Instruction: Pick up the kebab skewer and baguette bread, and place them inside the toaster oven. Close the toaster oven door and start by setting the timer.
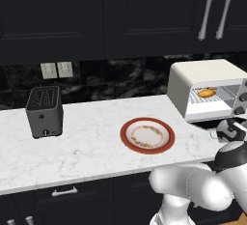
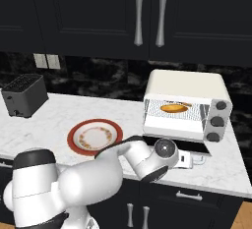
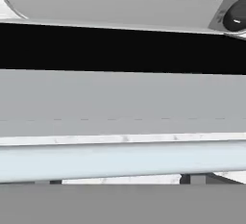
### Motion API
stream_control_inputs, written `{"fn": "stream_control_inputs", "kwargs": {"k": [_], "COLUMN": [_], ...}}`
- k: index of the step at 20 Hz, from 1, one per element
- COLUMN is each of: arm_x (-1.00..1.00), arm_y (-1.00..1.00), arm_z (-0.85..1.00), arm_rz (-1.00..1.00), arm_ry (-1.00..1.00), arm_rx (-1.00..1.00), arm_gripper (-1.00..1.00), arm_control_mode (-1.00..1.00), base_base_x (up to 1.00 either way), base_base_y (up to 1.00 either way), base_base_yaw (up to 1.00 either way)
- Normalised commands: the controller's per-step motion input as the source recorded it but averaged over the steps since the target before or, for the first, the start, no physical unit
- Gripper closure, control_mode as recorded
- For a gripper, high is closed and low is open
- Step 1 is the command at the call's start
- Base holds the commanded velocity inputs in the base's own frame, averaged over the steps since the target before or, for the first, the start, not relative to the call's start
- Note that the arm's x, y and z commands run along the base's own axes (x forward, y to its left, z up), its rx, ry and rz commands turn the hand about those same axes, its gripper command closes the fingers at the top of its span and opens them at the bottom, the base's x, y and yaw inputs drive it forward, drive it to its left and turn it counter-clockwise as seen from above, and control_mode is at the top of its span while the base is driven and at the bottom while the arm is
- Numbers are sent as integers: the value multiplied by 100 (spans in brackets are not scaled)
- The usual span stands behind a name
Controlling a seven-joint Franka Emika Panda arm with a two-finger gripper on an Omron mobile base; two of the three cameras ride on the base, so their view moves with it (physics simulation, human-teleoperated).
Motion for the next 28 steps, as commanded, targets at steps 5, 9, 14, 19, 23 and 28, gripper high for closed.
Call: {"fn": "stream_control_inputs", "kwargs": {"k": [5,9,14,19,23,28], "arm_x": [79,83,67,73,79,73], "arm_y": [33,14,0,0,8,28], "arm_z": [41,75,98,73,17,0], "arm_rz": [-2,-4,-7,-6,-3,-1], "arm_ry": [-20,-7,3,9,2,-2], "arm_rx": [1,1,0,0,0,0], "arm_gripper": [-100,-100,-100,-100,-100,-100], "arm_control_mode": [-100,-100,-100,-100,-100,-100], "base_base_x": [0,0,0,0,0,0], "base_base_y": [0,0,0,0,0,0], "base_base_yaw": [0,0,0,0,0,0]}}
